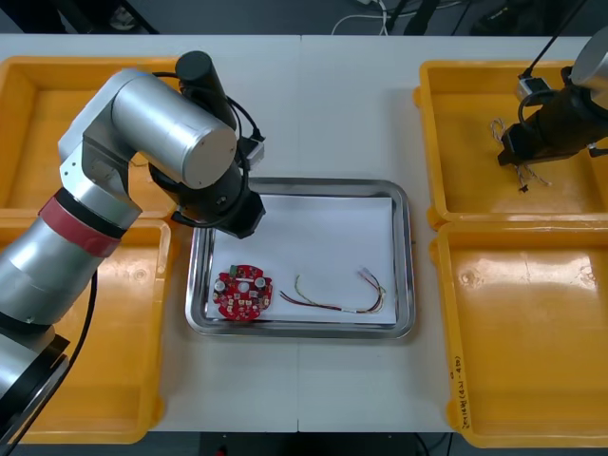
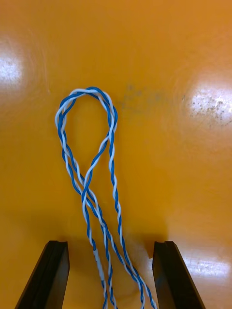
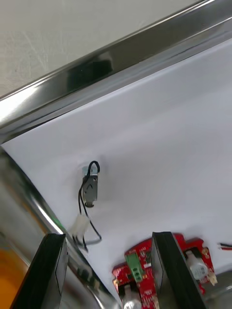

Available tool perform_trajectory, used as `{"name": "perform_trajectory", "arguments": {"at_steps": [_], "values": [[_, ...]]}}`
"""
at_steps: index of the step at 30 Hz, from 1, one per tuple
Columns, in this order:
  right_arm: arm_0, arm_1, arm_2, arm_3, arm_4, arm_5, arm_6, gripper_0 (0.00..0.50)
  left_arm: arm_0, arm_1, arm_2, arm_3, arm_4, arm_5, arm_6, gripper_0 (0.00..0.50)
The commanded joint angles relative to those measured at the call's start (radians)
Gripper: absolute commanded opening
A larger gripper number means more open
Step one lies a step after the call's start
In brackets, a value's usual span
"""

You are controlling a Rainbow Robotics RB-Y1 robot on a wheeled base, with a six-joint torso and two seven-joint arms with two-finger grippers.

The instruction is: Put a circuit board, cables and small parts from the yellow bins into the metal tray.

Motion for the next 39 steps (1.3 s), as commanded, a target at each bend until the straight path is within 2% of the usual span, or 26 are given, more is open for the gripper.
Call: {"name": "perform_trajectory", "arguments": {"at_steps": [1,9,16,22,23,24,26,27,28,29,35,39], "values": [[-0.007,0.007,-0.021,-0.007,-0.013,-0.020,0.045,0.500,-0.062,-0.005,0.058,-0.096,0.020,0.075,0.098,0.500],[0.019,0.006,-0.021,-0.009,-0.024,-0.025,0.066,0.500,-0.133,0.021,0.134,-0.119,0.052,0.189,0.087,0.500],[0.039,0.004,-0.021,-0.009,-0.029,-0.028,0.088,0.500,-0.176,0.080,0.186,-0.116,0.078,0.193,0.067,0.500],[0.056,0.004,-0.020,-0.009,-0.042,-0.046,0.108,0.500,-0.178,0.135,0.232,-0.106,0.099,0.193,0.046,0.500],[0.059,0.004,-0.018,-0.009,-0.042,-0.051,0.112,0.478,-0.178,0.144,0.249,-0.092,0.102,0.193,0.041,0.500],[0.060,0.004,-0.017,-0.009,-0.044,-0.053,0.118,0.391,-0.178,0.150,0.273,-0.075,0.107,0.193,0.035,0.500],[0.063,0.004,-0.014,-0.009,-0.047,-0.057,0.127,0.270,-0.178,0.156,0.305,-0.047,0.109,0.193,0.009,0.500],[0.065,0.004,-0.012,-0.009,-0.050,-0.057,0.132,0.197,-0.178,0.161,0.325,-0.032,0.105,0.193,-0.008,0.500],[0.066,0.004,-0.011,-0.009,-0.056,-0.063,0.140,0.051,-0.178,0.165,0.348,-0.009,0.101,0.193,-0.028,0.500],[0.070,0.004,-0.009,-0.009,-0.061,-0.069,0.144,0.000,-0.178,0.173,0.368,0.016,0.092,0.193,-0.052,0.500],[0.071,0.004,0.000,-0.013,-0.069,-0.080,0.170,0.000,-0.178,0.208,0.431,0.106,0.020,0.193,-0.157,0.500],[0.071,0.004,0.003,-0.047,-0.067,-0.062,0.181,0.000,-0.178,0.225,0.474,0.167,-0.003,0.193,-0.212,0.500]]}}
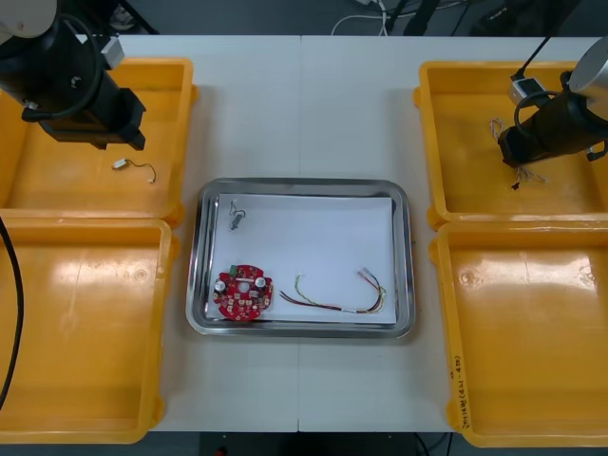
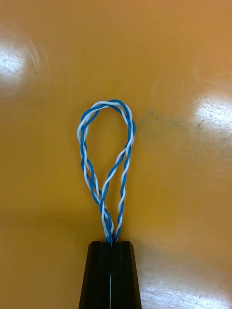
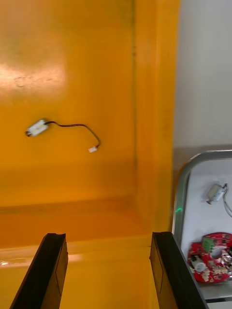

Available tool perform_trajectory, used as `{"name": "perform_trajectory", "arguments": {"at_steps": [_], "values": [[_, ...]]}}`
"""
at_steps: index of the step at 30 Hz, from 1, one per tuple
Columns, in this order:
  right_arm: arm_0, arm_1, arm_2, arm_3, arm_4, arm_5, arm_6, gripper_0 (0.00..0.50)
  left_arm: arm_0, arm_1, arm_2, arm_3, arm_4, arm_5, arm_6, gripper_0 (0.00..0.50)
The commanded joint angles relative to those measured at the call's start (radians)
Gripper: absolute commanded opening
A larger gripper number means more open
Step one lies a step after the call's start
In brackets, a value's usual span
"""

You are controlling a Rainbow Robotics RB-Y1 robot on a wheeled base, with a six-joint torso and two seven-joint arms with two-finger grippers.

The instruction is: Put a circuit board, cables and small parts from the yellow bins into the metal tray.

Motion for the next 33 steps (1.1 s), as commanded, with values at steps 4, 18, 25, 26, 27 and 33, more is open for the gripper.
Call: {"name": "perform_trajectory", "arguments": {"at_steps": [4,18,25,26,27,33], "values": [[0.043,-0.008,0.009,-0.139,0.027,0.111,0.031,0.000,-0.049,0.073,0.092,0.118,-0.050,-0.047,-0.254,0.500],[0.068,-0.085,-0.055,-0.448,0.106,0.505,0.007,0.000,-0.049,0.056,0.080,0.297,-0.061,-0.329,-0.348,0.500],[0.175,-0.119,-0.087,-0.705,0.119,0.683,-0.015,0.000,-0.049,0.032,0.035,0.333,-0.058,-0.380,-0.356,0.500],[0.187,-0.125,-0.093,-0.741,0.121,0.717,-0.021,0.000,-0.049,0.029,0.031,0.340,-0.058,-0.384,-0.356,0.500],[0.197,-0.128,-0.101,-0.774,0.123,0.750,-0.025,0.000,-0.049,0.024,0.028,0.346,-0.058,-0.387,-0.359,0.500],[0.221,-0.127,-0.144,-0.929,0.123,0.924,-0.047,0.000,-0.049,0.007,0.015,0.394,-0.057,-0.419,-0.374,0.500]]}}
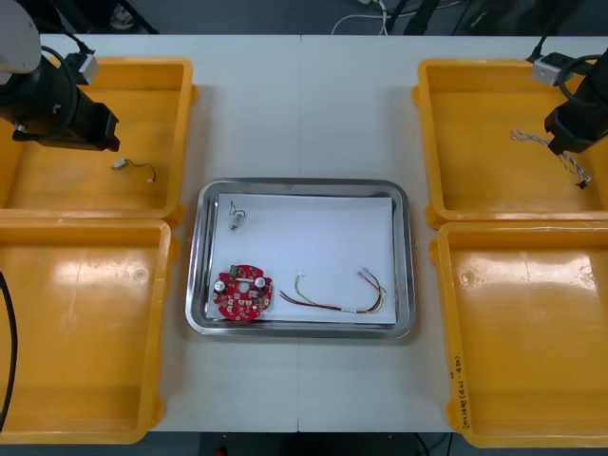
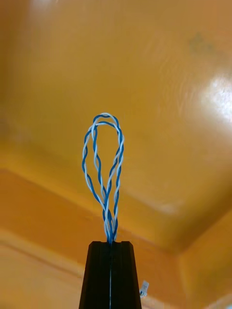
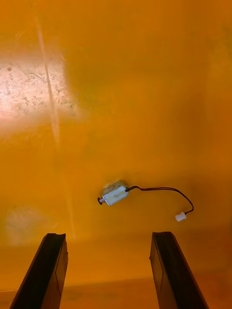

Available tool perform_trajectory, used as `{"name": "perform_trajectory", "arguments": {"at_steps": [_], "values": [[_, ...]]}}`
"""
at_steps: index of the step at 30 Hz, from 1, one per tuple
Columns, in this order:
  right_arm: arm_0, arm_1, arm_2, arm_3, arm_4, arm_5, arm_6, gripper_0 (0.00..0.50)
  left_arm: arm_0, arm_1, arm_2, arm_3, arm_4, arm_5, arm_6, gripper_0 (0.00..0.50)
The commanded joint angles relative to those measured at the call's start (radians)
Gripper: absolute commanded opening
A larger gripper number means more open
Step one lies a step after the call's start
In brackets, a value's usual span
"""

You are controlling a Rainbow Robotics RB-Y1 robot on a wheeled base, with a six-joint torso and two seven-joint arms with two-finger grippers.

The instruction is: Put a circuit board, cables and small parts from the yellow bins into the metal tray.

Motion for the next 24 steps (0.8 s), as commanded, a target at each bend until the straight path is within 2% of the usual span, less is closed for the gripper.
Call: {"name": "perform_trajectory", "arguments": {"at_steps": [1,3,15,18,24], "values": [[0.017,-0.041,-0.058,-0.136,0.003,0.106,-0.043,0.000,-0.048,-0.020,-0.020,0.028,0.006,-0.034,-0.091,0.500],[0.029,-0.032,-0.058,-0.208,-0.001,0.139,-0.054,0.000,-0.048,-0.023,-0.031,0.039,0.005,-0.051,-0.094,0.500],[0.075,0.048,-0.048,-0.559,-0.044,0.139,-0.089,0.000,-0.048,-0.049,-0.054,0.121,0.006,-0.143,-0.110,0.500],[0.104,0.054,-0.013,-0.662,-0.081,0.139,-0.107,0.000,-0.048,-0.052,-0.058,0.138,0.006,-0.163,-0.117,0.500],[0.155,0.054,0.080,-0.836,-0.181,0.139,-0.259,0.000,-0.038,-0.054,-0.068,0.167,0.008,-0.209,-0.132,0.500]]}}
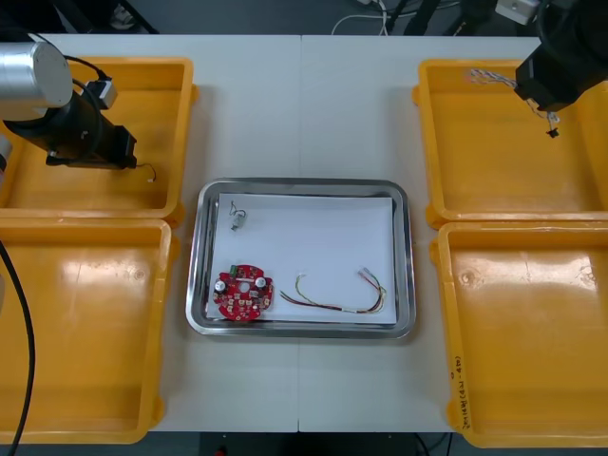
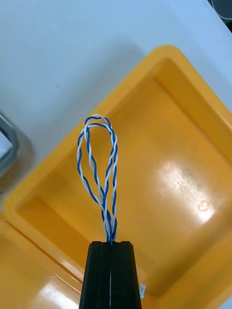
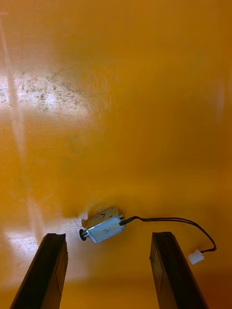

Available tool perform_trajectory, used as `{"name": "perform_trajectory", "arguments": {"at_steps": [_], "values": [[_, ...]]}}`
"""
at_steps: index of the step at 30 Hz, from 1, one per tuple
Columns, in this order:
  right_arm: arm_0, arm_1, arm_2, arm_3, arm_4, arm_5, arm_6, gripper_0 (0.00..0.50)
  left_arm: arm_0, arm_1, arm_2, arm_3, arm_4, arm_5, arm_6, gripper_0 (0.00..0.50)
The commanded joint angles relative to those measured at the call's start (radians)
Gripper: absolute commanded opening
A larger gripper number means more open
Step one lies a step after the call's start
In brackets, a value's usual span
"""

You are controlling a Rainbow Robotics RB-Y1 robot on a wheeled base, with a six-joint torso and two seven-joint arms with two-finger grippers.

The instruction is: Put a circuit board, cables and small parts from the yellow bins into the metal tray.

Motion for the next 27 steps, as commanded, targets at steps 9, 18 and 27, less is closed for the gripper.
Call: {"name": "perform_trajectory", "arguments": {"at_steps": [9,18,27], "values": [[0.035,-0.006,0.227,-0.239,-0.179,0.004,-0.222,0.000,-0.018,-0.012,-0.041,0.006,0.012,-0.069,-0.148,0.500],[0.026,-0.011,0.379,-0.273,-0.212,0.004,-0.200,0.000,0.013,-0.010,-0.066,0.008,0.017,-0.124,-0.156,0.500],[-0.029,0.040,0.505,-0.267,-0.197,-0.012,-0.157,0.000,0.022,-0.010,-0.066,0.006,0.018,-0.130,-0.173,0.002]]}}
